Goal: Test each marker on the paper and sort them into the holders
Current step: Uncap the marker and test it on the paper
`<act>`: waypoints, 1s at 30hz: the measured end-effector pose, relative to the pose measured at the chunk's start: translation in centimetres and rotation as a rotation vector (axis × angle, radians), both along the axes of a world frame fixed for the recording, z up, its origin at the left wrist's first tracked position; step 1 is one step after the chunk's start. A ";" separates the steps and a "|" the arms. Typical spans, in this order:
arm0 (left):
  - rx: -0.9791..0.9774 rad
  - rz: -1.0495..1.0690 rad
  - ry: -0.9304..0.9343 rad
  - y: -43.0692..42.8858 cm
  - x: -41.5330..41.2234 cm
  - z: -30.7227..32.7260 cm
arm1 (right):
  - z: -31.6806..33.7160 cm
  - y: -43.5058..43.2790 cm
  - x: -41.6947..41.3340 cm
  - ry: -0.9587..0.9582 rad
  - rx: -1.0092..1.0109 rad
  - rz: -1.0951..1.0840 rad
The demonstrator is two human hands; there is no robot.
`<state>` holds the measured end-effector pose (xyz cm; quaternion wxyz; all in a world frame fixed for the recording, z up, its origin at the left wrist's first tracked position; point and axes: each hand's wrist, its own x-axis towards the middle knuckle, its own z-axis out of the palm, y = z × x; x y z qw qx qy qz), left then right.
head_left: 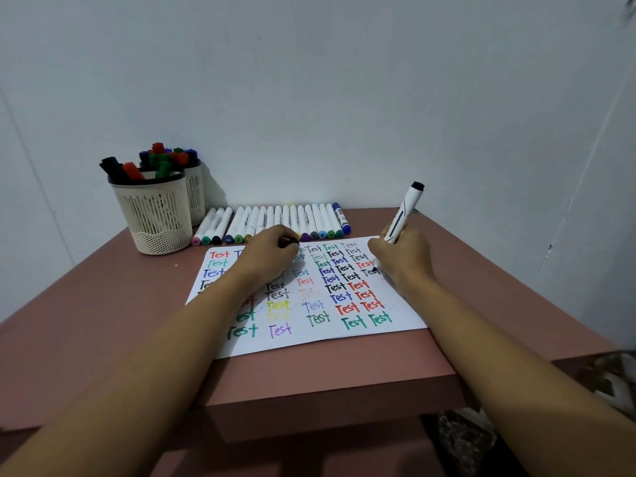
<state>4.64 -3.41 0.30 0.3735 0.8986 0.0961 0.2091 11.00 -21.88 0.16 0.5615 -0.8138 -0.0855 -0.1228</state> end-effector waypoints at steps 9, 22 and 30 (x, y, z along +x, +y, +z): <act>0.154 -0.119 -0.067 -1.3 -0.9 0.4 | 0.8 -0.3 0.2 0.148 0.406 0.100; 0.126 -0.185 -0.082 -2.4 -0.9 0.5 | 1.7 0.5 -1.2 0.354 0.723 0.520; 0.104 -0.264 -0.208 -2.7 -1.1 0.5 | 1.2 0.6 -1.1 0.333 0.592 0.624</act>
